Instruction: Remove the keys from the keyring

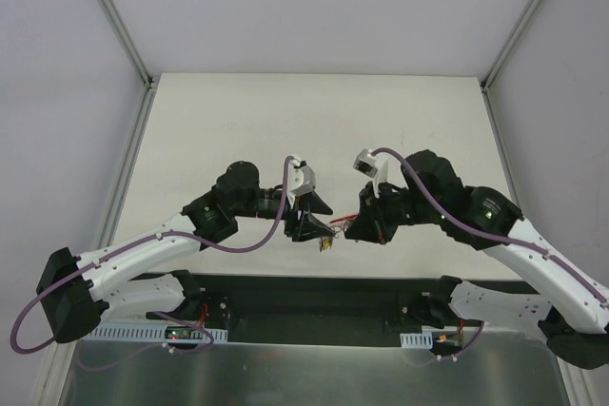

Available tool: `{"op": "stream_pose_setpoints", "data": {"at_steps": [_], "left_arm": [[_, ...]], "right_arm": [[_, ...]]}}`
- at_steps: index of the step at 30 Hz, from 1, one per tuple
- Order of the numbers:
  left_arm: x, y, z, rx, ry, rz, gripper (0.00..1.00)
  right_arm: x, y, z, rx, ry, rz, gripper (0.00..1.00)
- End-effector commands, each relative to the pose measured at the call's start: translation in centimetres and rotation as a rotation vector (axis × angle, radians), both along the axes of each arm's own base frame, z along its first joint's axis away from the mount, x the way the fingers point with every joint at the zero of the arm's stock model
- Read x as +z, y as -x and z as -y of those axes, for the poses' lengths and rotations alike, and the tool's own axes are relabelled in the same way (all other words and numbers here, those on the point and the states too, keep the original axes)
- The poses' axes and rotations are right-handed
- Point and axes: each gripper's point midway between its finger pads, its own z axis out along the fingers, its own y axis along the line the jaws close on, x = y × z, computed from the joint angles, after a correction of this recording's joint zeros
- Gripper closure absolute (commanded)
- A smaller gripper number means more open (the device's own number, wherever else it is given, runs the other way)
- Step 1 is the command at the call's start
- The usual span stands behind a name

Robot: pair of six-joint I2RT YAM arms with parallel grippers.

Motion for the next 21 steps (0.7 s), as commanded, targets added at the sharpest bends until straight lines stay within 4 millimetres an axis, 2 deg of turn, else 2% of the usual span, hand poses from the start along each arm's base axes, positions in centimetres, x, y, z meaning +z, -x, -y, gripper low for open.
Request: {"op": "stream_pose_setpoints", "data": {"at_steps": [1, 5, 10, 16, 21], "left_arm": [[3.3, 1.8, -0.1, -0.102, 0.044, 0.061, 0.48], [3.3, 2.6, -0.6, -0.12, 0.03, 0.025, 0.49], [4.4, 2.2, -1.5, -0.062, 0.058, 0.083, 0.49], [5.8, 1.9, -1.6, -0.067, 0.078, 0.101, 0.49], [7.3, 2.9, -0.9, -0.171, 0.096, 0.084, 0.5]], "right_arm": [[1.5, -0.4, 0.8, 0.16, -0.044, 0.29, 0.99], [1.0, -1.0, 2.6, 0.222, 0.068, 0.414, 0.99], [0.9, -1.8, 4.5, 0.304, 0.193, 0.525, 0.99], [2.1, -2.1, 4.0, 0.446, 0.146, 0.738, 0.99], [3.2, -2.5, 3.2, 0.496, 0.117, 0.837, 0.99]]}}
